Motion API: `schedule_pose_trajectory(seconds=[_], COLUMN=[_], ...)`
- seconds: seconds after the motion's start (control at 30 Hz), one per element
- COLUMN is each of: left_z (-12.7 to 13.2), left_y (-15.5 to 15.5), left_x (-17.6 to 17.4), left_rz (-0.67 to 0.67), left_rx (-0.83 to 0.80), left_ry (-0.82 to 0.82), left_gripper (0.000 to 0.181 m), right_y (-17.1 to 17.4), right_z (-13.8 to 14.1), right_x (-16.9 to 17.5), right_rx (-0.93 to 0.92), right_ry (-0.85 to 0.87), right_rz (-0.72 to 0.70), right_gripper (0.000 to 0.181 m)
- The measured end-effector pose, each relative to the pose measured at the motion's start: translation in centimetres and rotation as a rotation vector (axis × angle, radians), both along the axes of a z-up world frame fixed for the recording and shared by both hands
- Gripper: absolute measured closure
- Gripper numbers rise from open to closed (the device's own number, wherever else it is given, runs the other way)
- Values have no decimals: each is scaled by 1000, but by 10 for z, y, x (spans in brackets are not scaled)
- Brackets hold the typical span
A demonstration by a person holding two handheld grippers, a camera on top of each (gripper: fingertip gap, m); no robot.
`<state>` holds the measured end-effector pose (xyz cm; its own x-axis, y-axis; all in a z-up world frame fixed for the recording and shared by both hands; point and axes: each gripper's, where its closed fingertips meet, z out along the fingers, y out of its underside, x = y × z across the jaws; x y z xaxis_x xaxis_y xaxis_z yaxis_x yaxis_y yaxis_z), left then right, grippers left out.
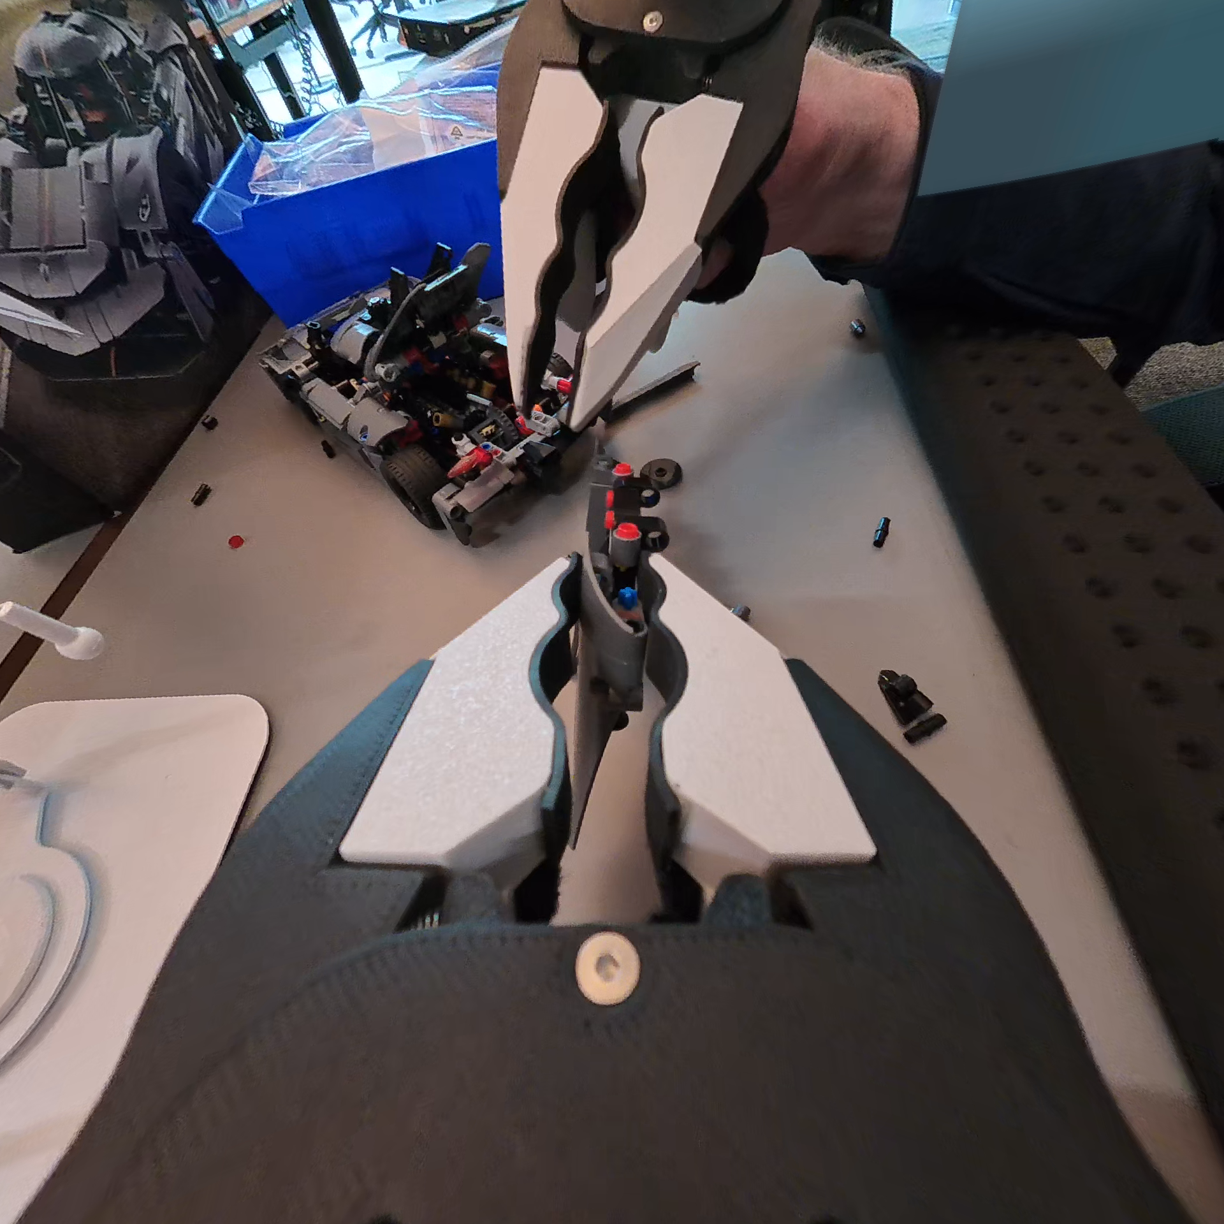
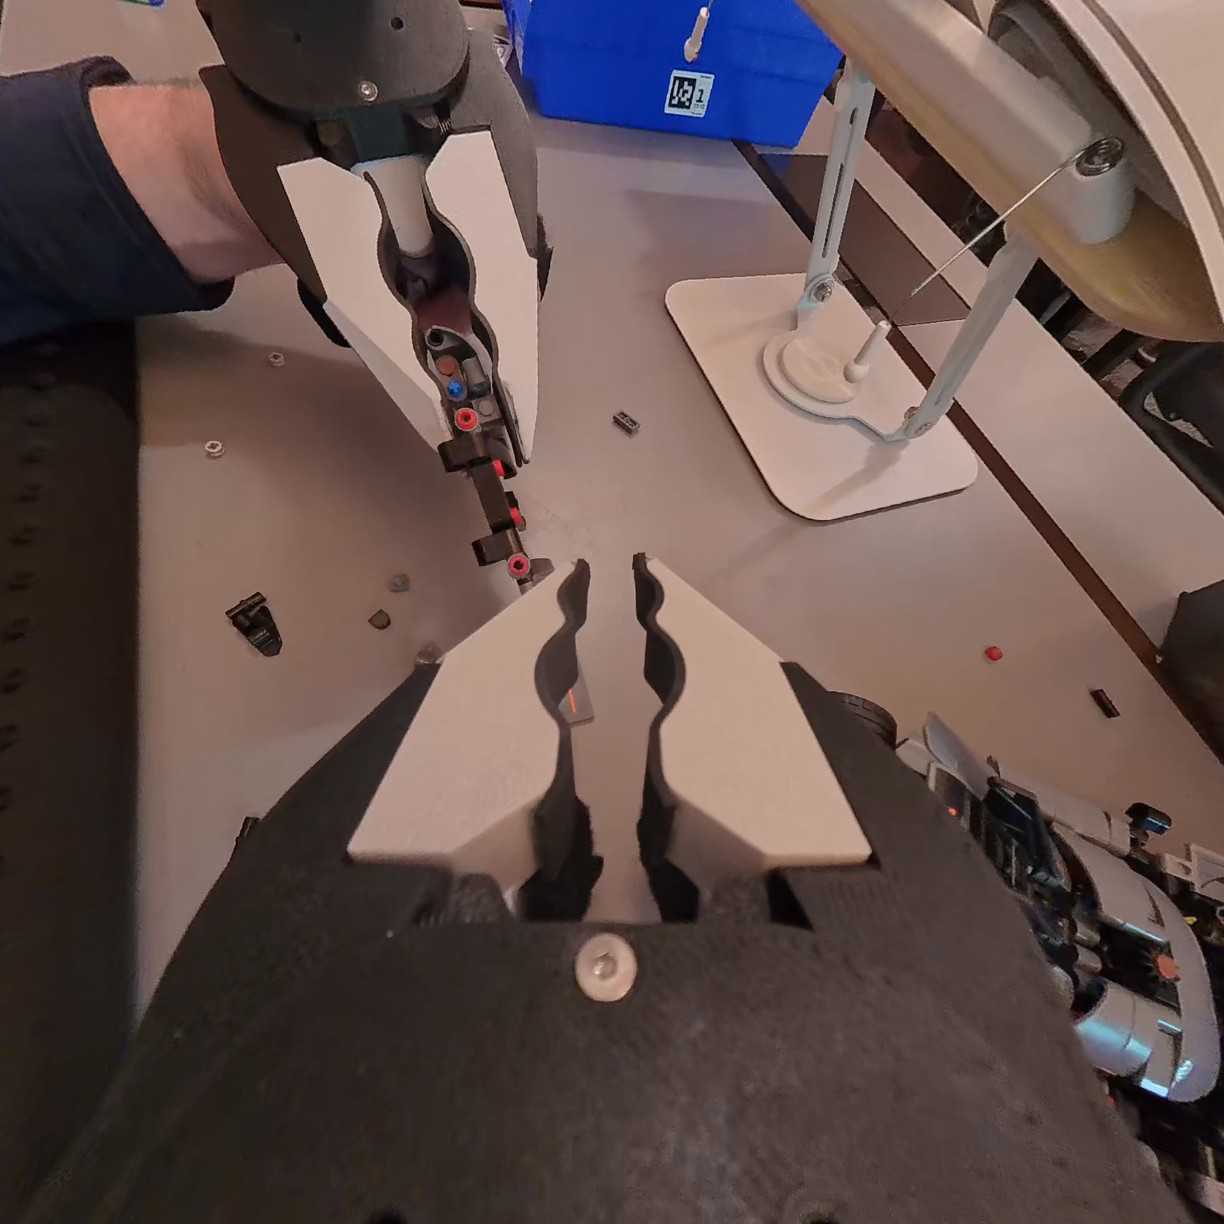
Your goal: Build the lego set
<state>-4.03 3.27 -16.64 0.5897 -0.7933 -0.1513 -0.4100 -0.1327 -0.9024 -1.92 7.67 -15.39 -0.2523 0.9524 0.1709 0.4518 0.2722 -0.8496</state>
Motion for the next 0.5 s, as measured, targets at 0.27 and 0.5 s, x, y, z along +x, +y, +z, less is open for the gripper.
schedule_pose_trajectory(seconds=[0.27,0.5], left_z=[4,24], left_y=[5,7], left_x=[-7,-6], left_rz=[33,26], left_rx=[13,30], left_ry=[-29,-187], left_gripper=[168,169], right_y=[2,-2], right_z=[9,4], right_x=[1,-1], right_rx=[-22,-72], right_ry=[41,20], right_rz=[-11,13], right_gripper=[170,162])
